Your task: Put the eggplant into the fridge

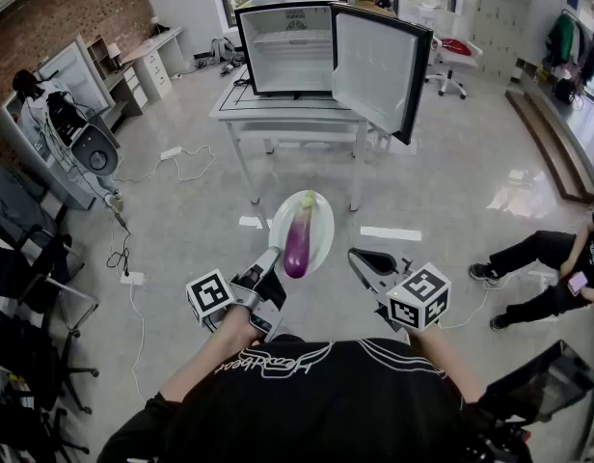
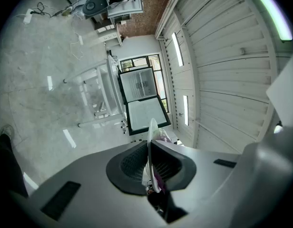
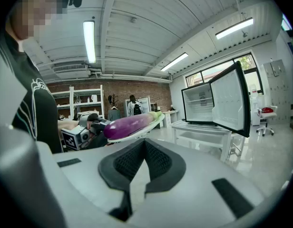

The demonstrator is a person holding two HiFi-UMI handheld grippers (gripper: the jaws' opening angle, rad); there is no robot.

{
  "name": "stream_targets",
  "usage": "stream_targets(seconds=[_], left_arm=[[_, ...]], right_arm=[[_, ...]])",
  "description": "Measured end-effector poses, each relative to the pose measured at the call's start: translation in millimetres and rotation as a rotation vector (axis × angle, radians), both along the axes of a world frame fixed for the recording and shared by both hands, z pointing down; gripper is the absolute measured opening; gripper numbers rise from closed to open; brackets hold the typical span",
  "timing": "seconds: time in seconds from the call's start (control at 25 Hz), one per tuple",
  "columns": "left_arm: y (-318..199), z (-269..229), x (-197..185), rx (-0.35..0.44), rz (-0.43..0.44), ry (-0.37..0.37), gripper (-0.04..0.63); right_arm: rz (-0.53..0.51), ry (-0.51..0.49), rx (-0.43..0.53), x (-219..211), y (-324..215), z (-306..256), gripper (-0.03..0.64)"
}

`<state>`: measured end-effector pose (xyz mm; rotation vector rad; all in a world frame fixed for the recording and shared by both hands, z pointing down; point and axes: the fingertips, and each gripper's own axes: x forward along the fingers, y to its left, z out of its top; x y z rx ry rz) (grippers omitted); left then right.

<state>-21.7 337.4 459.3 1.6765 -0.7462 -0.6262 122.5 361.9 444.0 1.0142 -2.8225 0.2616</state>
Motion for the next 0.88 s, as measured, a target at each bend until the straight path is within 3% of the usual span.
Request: stream_targets(seconds=[0.88], left_arm=[[20,6,15,-0.02,-0.009,-0.019,0.025]], right_arm=[[-0.005,0.027,0.017,17,13,7,0.009]])
